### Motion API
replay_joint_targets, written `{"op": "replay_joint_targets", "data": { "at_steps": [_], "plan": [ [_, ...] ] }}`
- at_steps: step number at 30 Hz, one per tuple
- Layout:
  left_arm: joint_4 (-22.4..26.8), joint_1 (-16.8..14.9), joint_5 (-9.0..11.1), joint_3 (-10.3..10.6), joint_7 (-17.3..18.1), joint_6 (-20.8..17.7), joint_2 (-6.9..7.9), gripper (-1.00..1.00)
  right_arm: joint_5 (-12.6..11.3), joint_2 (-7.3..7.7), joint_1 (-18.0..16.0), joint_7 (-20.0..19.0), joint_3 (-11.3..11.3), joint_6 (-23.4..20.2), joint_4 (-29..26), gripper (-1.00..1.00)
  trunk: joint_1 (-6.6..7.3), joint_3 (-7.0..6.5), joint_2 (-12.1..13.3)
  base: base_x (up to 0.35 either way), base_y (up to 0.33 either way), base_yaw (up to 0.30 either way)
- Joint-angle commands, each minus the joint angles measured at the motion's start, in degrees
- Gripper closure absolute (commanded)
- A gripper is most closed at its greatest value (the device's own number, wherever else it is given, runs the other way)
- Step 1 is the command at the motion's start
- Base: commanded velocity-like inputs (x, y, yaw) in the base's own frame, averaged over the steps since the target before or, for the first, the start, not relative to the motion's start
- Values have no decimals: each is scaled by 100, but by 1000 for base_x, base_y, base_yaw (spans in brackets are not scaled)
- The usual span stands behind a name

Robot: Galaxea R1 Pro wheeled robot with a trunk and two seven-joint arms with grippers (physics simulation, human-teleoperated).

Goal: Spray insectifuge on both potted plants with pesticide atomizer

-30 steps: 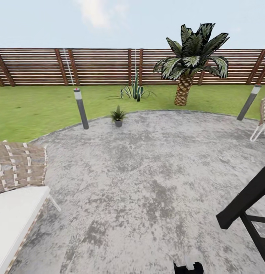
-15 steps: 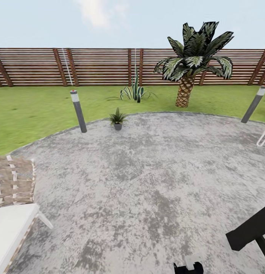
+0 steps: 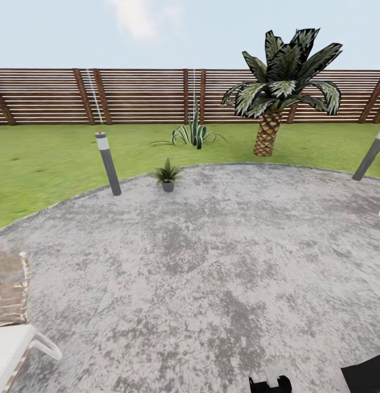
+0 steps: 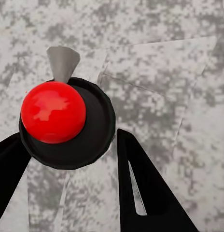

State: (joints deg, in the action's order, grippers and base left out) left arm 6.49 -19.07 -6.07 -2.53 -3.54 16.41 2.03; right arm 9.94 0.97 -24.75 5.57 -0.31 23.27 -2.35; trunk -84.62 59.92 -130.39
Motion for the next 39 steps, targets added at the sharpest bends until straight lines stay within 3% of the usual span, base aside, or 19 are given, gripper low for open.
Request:
{"op": "replay_joint_targets", "data": {
  "at_steps": [1, 39],
  "plan": [
    [-7, -2, -61, -27, -24, 21, -1, 100, 60, 0, -3, 41, -4, 11, 6, -100, -2, 5, -2, 339, 0, 0],
    [-7, -2, -61, -26, -24, 21, -1, 100, 60, 0, -3, 41, -4, 11, 6, -100, -2, 5, -2, 339, 0, 0]
  ]
}}
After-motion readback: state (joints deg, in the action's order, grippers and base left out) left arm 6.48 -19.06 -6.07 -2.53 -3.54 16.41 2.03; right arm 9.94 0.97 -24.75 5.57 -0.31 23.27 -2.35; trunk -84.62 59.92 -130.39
